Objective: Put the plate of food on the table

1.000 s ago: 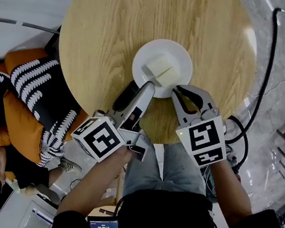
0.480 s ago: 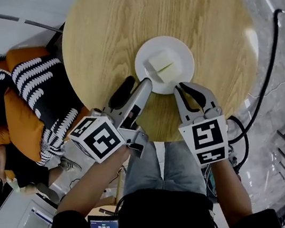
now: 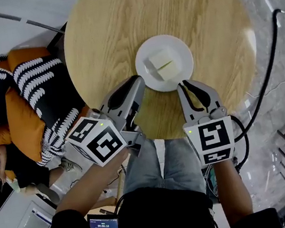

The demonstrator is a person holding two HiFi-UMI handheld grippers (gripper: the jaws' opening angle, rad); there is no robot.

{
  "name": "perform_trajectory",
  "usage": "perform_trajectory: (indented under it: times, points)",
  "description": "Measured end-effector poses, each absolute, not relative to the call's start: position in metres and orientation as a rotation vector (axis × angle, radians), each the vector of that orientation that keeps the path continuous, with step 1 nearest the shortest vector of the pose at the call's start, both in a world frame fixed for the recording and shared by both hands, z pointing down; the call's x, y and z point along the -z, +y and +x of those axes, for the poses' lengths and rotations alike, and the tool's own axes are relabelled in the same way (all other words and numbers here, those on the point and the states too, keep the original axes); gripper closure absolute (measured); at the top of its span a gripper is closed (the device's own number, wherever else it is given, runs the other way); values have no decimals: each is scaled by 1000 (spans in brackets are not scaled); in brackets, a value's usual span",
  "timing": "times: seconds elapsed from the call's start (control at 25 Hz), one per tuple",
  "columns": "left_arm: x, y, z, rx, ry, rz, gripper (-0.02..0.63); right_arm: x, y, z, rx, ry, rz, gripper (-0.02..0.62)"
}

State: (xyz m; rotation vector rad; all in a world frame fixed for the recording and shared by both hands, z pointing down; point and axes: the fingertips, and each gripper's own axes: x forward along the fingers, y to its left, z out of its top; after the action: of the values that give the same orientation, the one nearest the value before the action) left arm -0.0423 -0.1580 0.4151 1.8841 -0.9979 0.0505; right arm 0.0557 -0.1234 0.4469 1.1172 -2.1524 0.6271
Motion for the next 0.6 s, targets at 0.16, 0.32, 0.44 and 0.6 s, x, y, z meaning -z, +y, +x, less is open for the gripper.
perform_trajectory:
  times: [0.16, 0.32, 0.44, 0.6]
  points:
    - [-408, -158, -39, -65, -994, 1911, 600, -440, -125, 55, -614, -2162, 1123, 554]
    - [-399, -159, -37, -87, -985, 1962, 600, -435, -125, 54, -607, -2180, 1119, 554]
    - [-390, -161, -35, -89, -977, 1990, 600, -428, -127, 56, -601, -2191, 1121, 554]
    - [-373, -169, -32, -73, -966, 2025, 600, -414, -133, 60, -574, -2198, 1125, 554]
